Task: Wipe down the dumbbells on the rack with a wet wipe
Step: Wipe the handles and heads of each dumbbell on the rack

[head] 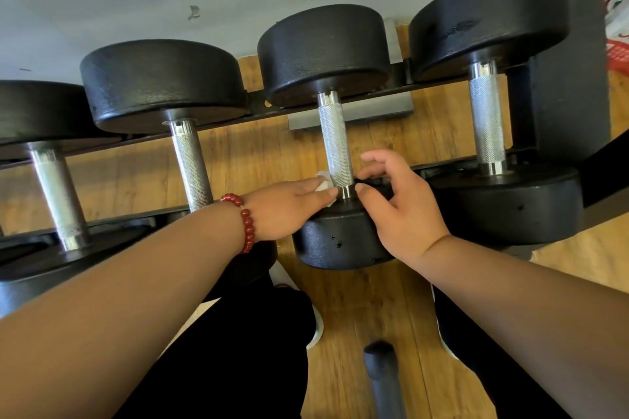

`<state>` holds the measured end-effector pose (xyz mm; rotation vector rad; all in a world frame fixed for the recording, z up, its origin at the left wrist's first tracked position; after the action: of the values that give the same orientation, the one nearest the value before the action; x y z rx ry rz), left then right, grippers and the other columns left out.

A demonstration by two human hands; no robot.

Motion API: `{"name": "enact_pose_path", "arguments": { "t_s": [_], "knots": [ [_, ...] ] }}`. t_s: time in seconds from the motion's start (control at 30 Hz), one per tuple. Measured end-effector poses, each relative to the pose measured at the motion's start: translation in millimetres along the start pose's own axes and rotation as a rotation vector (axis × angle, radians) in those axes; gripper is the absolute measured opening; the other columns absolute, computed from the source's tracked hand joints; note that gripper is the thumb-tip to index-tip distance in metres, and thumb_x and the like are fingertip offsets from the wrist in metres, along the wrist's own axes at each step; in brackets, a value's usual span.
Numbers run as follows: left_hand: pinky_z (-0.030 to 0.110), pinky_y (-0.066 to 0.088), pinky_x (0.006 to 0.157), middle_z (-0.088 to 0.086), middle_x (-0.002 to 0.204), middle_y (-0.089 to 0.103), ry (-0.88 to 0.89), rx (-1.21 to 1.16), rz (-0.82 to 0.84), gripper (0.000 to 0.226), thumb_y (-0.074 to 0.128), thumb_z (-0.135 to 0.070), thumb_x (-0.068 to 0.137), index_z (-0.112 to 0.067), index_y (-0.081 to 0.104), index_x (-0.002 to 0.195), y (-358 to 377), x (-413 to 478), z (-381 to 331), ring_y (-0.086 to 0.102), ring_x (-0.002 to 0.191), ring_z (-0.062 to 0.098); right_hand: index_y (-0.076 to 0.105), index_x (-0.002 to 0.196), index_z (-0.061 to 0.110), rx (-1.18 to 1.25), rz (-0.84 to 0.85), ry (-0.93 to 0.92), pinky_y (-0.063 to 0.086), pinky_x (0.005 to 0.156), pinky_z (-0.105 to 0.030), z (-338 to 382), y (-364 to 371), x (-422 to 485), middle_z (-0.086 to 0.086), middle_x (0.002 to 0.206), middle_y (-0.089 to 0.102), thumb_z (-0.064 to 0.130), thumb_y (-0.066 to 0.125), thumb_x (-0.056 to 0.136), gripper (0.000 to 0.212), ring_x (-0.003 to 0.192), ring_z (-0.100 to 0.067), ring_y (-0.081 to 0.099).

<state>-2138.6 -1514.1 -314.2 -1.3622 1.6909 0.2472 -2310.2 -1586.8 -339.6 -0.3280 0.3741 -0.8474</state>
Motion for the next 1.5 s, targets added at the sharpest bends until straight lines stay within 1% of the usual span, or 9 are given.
{"name": "enact_pose_path", "arguments": {
  "t_s": [0.3, 0.67, 0.8, 0.93, 1.07, 1.27, 1.37, 1.43, 1.5],
  "knots": [
    [0.023, 0.031, 0.108, -0.012, 0.137, 0.050, -0.014, -0.041, -0.003, 0.049, 0.029, -0.049, 0.102, -0.033, 0.034, 0.148, 5.7, -0.3, -9.9, 0.046, 0.127, 0.007, 0.047, 0.122, 0.037, 0.003, -0.004, 0.006, 0.053, 0.080, -0.036, 0.7, -0.2, -1.0, 0.017, 0.106, 0.061, 0.031, 0.057, 0.089, 0.035, 0.088, -0.008, 0.060],
    [0.036, 0.037, 0.110, -0.007, 0.132, 0.059, -0.026, -0.088, -0.051, 0.050, 0.033, -0.056, 0.099, -0.033, 0.042, 0.143, 7.1, 5.6, -6.6, 0.054, 0.120, 0.012, 0.055, 0.107, 0.038, -0.010, 0.013, -0.004, 0.054, 0.083, -0.038, 4.9, -0.6, -1.0, 0.016, 0.106, 0.061, 0.041, 0.054, 0.086, 0.022, 0.093, -0.009, 0.061],
    [0.042, 0.041, 0.105, -0.004, 0.126, 0.061, -0.004, -0.022, -0.092, 0.075, 0.030, -0.076, 0.080, -0.032, 0.044, 0.140, 12.1, -3.9, -1.8, 0.056, 0.117, 0.015, 0.062, 0.107, 0.026, -0.068, 0.062, -0.046, 0.048, 0.086, -0.026, -0.5, -5.9, -1.7, 0.011, 0.106, 0.060, 0.033, 0.061, 0.090, 0.018, 0.103, -0.007, 0.055],
    [0.035, 0.040, 0.104, 0.005, 0.133, 0.057, -0.051, 0.002, -0.122, 0.052, 0.030, -0.051, 0.102, -0.025, 0.036, 0.147, 9.0, -2.9, -20.7, 0.054, 0.119, 0.020, 0.056, 0.112, 0.028, -0.029, 0.050, 0.017, 0.036, 0.083, -0.005, -5.0, -7.0, -5.4, 0.009, 0.114, 0.056, 0.039, 0.059, 0.090, 0.025, 0.108, -0.005, 0.050],
    [0.027, 0.037, 0.090, 0.013, 0.140, 0.049, -0.089, 0.005, -0.217, 0.063, 0.026, -0.049, 0.103, -0.016, 0.012, 0.155, 8.6, 5.2, -35.5, 0.051, 0.120, 0.024, 0.056, 0.121, 0.023, -0.001, 0.023, 0.048, 0.036, 0.081, -0.004, -7.5, -3.7, -5.8, 0.005, 0.119, 0.055, 0.036, 0.057, 0.092, 0.032, 0.110, -0.006, 0.050],
    [0.010, 0.040, 0.046, -0.005, 0.082, 0.052, 0.046, -0.007, -0.405, 0.051, 0.032, -0.038, 0.104, -0.014, 0.022, 0.148, 14.2, 2.0, -31.1, 0.052, 0.065, 0.006, 0.058, 0.121, 0.019, 0.019, 0.012, 0.019, 0.038, 0.085, -0.009, -10.3, -3.1, -3.5, 0.005, 0.117, 0.057, 0.033, 0.060, 0.092, 0.033, 0.110, -0.008, 0.053],
    [0.005, 0.042, 0.051, 0.007, 0.112, 0.058, 0.145, -0.049, -0.504, 0.051, 0.036, -0.030, 0.104, -0.014, 0.018, 0.149, 11.9, 5.4, -28.3, 0.059, 0.082, 0.006, 0.057, 0.121, 0.023, 0.038, 0.017, 0.013, 0.040, 0.084, -0.010, -10.7, -3.3, -3.2, 0.007, 0.117, 0.056, 0.035, 0.059, 0.091, 0.033, 0.109, -0.006, 0.053],
    [-0.007, 0.037, 0.071, 0.008, 0.159, 0.022, 0.237, -0.006, -0.523, 0.059, 0.038, -0.028, 0.104, -0.020, 0.009, 0.154, 8.7, 8.1, -25.1, 0.043, 0.120, 0.003, 0.056, 0.121, 0.026, 0.043, 0.020, 0.010, 0.041, 0.083, -0.010, -11.2, -3.4, -3.0, 0.009, 0.117, 0.056, 0.037, 0.058, 0.090, 0.033, 0.110, -0.005, 0.052],
    [-0.007, 0.033, 0.082, 0.000, 0.162, 0.012, 0.267, 0.010, -0.515, 0.063, 0.038, -0.028, 0.104, -0.023, 0.003, 0.156, 7.0, 11.1, -24.6, 0.033, 0.131, 0.003, 0.055, 0.121, 0.027, 0.042, 0.019, 0.006, 0.040, 0.081, -0.009, -11.5, -3.5, -2.8, 0.010, 0.117, 0.055, 0.039, 0.057, 0.089, 0.034, 0.110, -0.004, 0.051]
  ]
}}
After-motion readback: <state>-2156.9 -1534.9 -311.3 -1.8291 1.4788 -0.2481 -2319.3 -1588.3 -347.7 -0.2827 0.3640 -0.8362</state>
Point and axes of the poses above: each hand's wrist, its own x-axis towards the middle knuckle, its own y-axis out of the palm, z = x × y, the point moved 1 cm from there along x, towards the middle knuckle
